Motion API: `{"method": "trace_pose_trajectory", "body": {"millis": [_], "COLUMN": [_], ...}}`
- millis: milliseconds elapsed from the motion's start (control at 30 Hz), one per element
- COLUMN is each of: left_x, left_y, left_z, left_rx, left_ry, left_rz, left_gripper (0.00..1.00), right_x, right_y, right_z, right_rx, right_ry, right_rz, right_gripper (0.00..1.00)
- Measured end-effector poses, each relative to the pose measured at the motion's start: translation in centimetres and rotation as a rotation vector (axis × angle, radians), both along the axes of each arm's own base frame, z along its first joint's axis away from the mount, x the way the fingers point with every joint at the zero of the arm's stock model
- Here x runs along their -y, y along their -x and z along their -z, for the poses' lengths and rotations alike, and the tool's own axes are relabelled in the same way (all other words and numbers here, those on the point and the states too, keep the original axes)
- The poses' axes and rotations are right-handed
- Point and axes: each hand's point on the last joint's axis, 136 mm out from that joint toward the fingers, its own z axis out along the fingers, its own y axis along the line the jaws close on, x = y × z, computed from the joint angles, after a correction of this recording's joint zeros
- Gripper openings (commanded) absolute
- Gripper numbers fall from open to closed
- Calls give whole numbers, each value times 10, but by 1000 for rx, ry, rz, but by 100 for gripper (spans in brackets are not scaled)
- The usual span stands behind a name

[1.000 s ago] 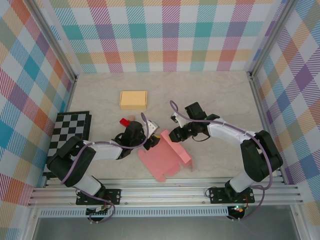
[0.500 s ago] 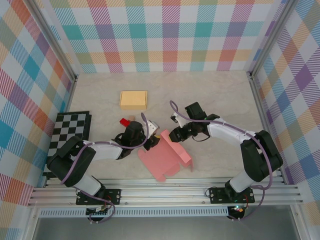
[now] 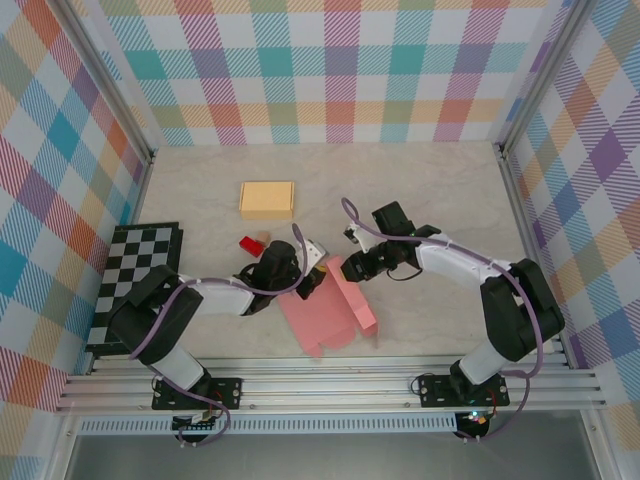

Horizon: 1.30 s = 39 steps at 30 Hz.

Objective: Fold the paper box

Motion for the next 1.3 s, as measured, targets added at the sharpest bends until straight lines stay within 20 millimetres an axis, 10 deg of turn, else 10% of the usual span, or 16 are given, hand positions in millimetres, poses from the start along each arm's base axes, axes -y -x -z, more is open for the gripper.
{"method": "trace_pose_trajectory", "body": {"millis": [433,933,1300], "left_x": [8,-8,-6], "left_y": [-13,18,12], "left_z": [-1,-14,24], "left_rx": [16,-21,-88], "left_ry": [-6,31,-35], "left_rz": [-41,55,55], "left_gripper": [9,48,45], "right_x": [4,-6,-7], "right_y": [-6,1,2], "right_z": [1,-2,-2], "right_rx": [-4,20,32], "right_ry": [19,-10,-13], "right_rz": [20,-49,-86], "right_gripper": [30,30,30]}}
